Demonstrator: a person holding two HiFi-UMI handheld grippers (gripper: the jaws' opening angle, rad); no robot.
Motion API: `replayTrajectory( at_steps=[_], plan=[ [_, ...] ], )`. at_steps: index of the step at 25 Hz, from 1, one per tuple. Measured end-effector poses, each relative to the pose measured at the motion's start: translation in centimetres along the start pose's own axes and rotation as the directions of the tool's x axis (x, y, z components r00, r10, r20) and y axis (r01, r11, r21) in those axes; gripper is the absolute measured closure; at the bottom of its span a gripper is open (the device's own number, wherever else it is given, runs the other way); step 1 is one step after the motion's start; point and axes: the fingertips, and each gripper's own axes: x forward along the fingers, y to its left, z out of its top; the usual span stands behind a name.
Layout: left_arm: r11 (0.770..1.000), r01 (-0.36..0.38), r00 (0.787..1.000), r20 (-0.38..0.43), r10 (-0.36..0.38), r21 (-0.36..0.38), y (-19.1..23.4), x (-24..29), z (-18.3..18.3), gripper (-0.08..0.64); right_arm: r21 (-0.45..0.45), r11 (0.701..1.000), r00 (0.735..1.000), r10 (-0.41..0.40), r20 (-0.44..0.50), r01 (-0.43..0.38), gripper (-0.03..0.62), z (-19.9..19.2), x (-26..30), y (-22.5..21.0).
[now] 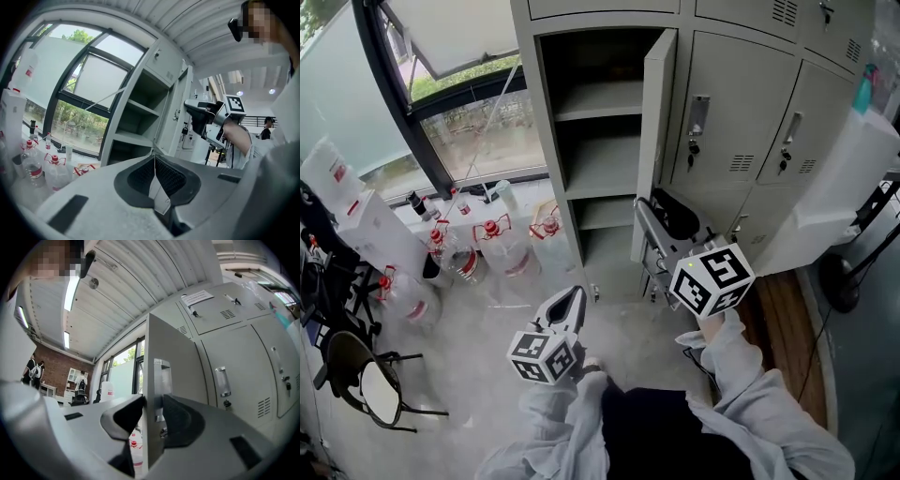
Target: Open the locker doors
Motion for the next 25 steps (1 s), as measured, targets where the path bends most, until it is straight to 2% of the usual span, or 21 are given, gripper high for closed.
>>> replayTrajectory(
  at_steps=[14,25],
  plan=[
    [0.999,0.050,0.998,-0.025,-0.050,0.016,-4.5,0.4,-2.6,0.551,0.021,0.991,0.991,-0.133,0.034,0.132,0.476,1.2,-6.6,-5.4],
    [0.996,0.086,0.995,-0.045,-0.084,0.033,-6.4,1.9,-3.2,0.551,0.020,0.977,0.976,-0.215,0.047,0.214,0.494,1.8,-10.0,-10.4]
  ],
)
